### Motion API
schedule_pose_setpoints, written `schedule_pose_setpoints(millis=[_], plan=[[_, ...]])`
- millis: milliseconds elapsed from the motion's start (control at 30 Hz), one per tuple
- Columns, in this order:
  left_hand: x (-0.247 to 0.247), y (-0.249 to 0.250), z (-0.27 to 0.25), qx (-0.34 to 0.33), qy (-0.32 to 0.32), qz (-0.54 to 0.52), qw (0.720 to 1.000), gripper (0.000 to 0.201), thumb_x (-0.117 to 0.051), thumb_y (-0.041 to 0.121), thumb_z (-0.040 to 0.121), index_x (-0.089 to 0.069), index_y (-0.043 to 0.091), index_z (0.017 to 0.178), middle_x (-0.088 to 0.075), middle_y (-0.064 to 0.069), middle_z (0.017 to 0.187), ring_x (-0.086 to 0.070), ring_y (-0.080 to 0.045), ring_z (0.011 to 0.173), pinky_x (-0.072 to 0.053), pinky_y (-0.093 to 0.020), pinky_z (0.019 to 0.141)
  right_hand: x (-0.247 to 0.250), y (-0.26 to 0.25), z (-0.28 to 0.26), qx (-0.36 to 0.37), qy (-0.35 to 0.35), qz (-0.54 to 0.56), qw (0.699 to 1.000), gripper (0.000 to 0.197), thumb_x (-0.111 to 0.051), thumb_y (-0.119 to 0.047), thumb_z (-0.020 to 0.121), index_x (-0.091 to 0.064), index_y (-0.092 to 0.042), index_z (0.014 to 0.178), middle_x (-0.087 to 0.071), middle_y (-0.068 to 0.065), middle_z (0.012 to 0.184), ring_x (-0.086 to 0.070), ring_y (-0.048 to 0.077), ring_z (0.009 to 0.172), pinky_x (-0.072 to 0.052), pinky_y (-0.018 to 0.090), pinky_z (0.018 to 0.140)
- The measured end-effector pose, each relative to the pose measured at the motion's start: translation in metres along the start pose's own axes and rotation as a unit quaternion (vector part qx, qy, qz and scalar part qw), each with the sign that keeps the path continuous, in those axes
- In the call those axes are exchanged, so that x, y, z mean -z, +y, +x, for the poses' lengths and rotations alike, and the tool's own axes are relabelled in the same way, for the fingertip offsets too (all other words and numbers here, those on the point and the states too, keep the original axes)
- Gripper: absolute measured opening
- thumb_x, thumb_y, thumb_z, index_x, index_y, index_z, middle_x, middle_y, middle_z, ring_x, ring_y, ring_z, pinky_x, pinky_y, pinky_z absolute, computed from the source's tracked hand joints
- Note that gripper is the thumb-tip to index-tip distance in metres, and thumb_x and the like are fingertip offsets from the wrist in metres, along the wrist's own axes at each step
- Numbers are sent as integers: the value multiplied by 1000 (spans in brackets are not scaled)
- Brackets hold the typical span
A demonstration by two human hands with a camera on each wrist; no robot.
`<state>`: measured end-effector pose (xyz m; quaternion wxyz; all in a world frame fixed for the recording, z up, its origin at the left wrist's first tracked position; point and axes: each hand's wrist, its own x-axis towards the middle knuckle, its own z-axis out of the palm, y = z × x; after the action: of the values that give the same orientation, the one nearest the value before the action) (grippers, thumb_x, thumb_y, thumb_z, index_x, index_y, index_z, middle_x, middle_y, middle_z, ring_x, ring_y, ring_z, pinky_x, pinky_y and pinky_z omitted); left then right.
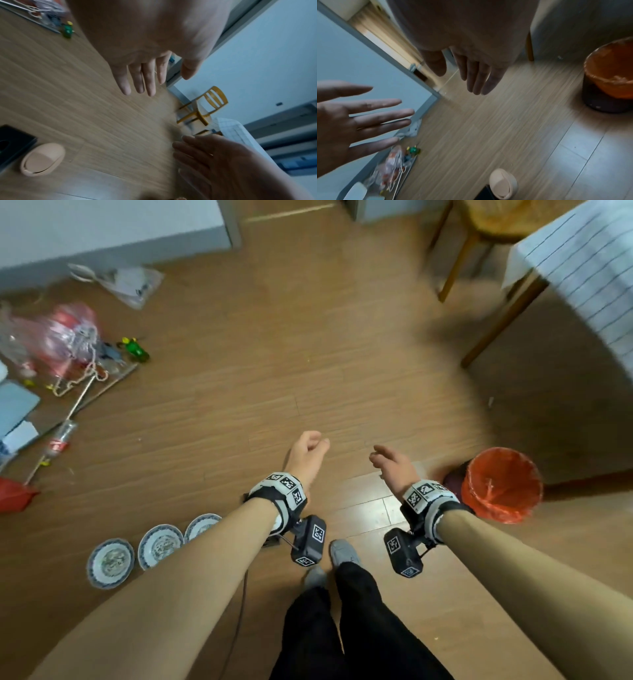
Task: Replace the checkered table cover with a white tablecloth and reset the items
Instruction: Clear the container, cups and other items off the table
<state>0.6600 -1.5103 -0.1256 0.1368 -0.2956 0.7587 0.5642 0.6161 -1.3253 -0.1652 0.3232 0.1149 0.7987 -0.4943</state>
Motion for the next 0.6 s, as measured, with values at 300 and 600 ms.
schedule_pose_setpoints(millis=[300,600], plan=[[-37,104,-68,-116,-141,86,979,39,-52,35,97,-51,20,133,-58,1,120,-56,-17,107,-44,-34,92,110,-5,-132,15,177,-4,984,41,-56,-14,96,-55,-5,136,-59,7,131,-53,22,124,-39,35,110],[-143,202,-141,-237,-248,160,926,41,-56,34,95,-52,18,133,-58,0,119,-55,-16,108,-42,-31,95,238,18,-226,5,326,83,942,57,-58,-37,71,-63,-17,125,-65,6,125,-60,25,116,-48,46,104]])
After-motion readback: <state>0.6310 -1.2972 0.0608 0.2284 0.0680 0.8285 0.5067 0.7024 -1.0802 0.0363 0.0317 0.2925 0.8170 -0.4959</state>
